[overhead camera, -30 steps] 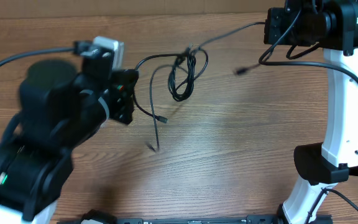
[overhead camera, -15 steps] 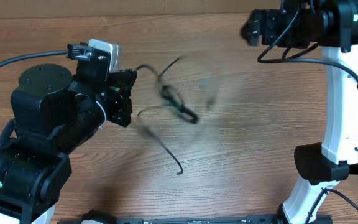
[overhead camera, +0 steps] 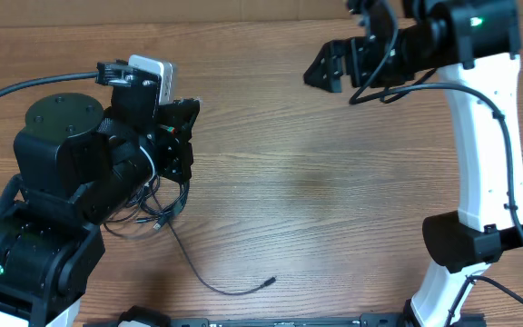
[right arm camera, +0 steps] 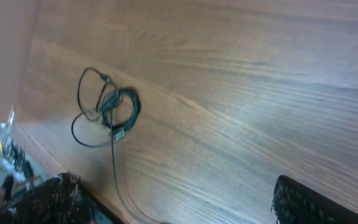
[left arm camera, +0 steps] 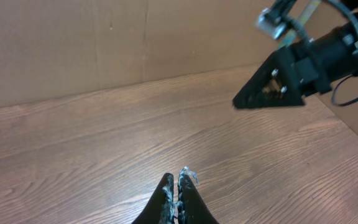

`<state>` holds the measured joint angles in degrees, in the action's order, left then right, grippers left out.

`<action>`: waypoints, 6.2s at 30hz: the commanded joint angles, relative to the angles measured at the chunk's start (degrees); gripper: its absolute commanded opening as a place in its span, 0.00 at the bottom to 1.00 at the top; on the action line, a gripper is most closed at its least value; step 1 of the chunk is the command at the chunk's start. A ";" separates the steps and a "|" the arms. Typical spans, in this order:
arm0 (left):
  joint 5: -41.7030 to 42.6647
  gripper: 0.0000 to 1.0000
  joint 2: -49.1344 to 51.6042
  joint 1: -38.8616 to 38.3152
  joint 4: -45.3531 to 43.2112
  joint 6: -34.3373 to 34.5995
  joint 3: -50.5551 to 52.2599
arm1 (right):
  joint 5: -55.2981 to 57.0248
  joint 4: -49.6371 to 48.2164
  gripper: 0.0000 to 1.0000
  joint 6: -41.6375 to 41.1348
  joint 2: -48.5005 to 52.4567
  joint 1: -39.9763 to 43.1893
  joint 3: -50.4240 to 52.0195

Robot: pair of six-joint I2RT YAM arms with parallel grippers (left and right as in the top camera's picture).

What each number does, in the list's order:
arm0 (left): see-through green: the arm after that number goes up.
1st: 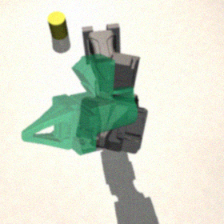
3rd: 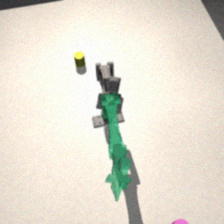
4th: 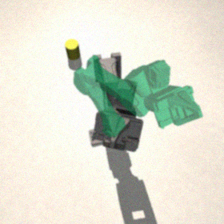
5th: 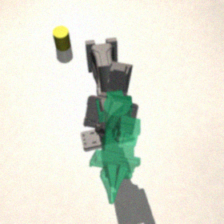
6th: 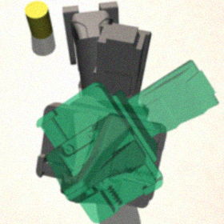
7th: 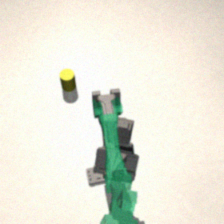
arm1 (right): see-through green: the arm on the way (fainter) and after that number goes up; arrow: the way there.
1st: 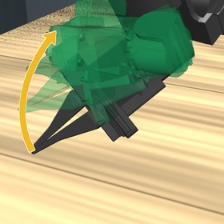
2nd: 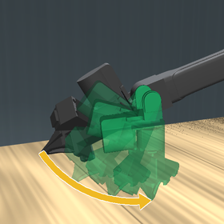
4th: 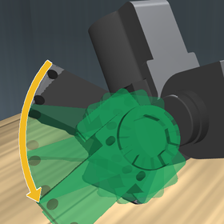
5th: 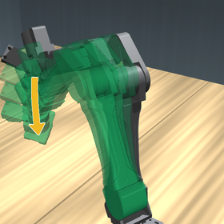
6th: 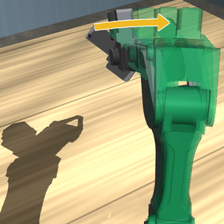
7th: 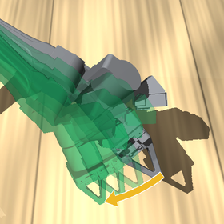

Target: Untangle cables

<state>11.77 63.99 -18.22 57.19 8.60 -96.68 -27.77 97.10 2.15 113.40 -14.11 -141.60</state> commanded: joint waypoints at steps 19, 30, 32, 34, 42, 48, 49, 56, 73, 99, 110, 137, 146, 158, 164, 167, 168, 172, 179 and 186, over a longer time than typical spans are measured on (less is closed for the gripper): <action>-18.18 0.61 -5.55 0.63 14.95 14.73 0.04 | 3.06 -2.49 1.00 1.16 -1.16 -5.81 10.03; -28.63 0.47 -6.51 0.63 24.28 26.34 6.38 | 5.29 -4.46 1.00 2.49 -2.23 -6.45 9.73; -27.89 0.48 -7.37 0.63 22.93 26.32 10.08 | 5.27 -5.84 1.00 2.49 -2.95 -5.90 9.49; -26.86 0.49 -7.98 0.63 20.79 25.73 13.84 | 5.25 -7.19 1.00 2.47 -3.87 -5.20 9.49; -23.45 0.50 -8.11 0.61 8.76 18.60 30.27 | 5.20 -6.99 1.00 2.45 -6.62 -4.20 9.49; -20.98 0.54 -7.76 0.61 1.68 17.77 40.11 | 5.20 -6.32 1.00 2.45 -7.69 -4.20 9.49; -20.02 0.55 -7.56 0.61 0.98 16.37 41.20 | 5.18 -6.25 1.00 2.45 -7.93 -4.20 9.49; -20.98 0.56 -5.35 0.63 1.16 10.69 44.68 | 5.22 -5.20 1.00 2.49 -9.40 -4.20 9.49; -18.45 0.84 2.62 7.04 -1.46 11.52 44.72 | 5.25 -3.85 1.00 3.98 -10.64 -4.13 9.49; -19.39 0.88 17.20 21.62 -15.21 13.27 53.44 | 4.11 -3.91 1.00 2.97 -20.35 -4.15 9.49; -22.56 0.89 25.77 28.55 -22.93 16.31 53.44 | -2.58 -3.98 1.00 -0.42 -23.41 -4.15 9.49; 58.60 0.04 27.39 30.21 -22.51 -6.78 30.49 | 1.40 -6.01 1.00 -0.42 -23.17 -4.13 9.55; 60.96 0.04 24.76 24.04 -13.75 -7.39 15.10 | -1.51 -0.07 1.00 -0.83 -21.31 -4.59 13.99; 28.15 0.06 20.48 9.33 -7.02 -7.34 11.87 | -6.99 -3.13 1.00 -0.44 -19.82 -5.01 16.39; 25.27 0.05 20.46 6.91 -6.47 -7.34 10.86 | -8.00 -3.28 0.82 -0.44 -19.76 -5.20 16.41; 25.29 0.05 20.46 6.32 -6.29 -7.30 9.35 | -8.11 -3.26 0.81 -0.42 -19.50 -5.90 16.41; 25.31 0.05 20.46 6.01 -5.92 -7.30 8.46 | -8.11 -3.26 0.81 -0.42 -19.32 -6.14 16.48; 25.27 0.05 20.28 4.85 -3.78 -7.37 4.96 | -8.15 -3.41 0.72 -0.42 -18.10 -6.19 16.79; 24.85 0.05 20.22 2.67 -1.88 -7.34 2.38 | -11.65 -3.98 0.69 -0.42 -15.32 -6.19 16.79; 24.65 0.05 20.22 0.66 -1.05 -7.34 2.38 | -11.80 -6.10 0.40 -0.42 -14.91 -6.19 16.79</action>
<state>36.32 85.17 -16.51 56.18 2.52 -92.64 -38.44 91.64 1.43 98.96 -20.08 -125.05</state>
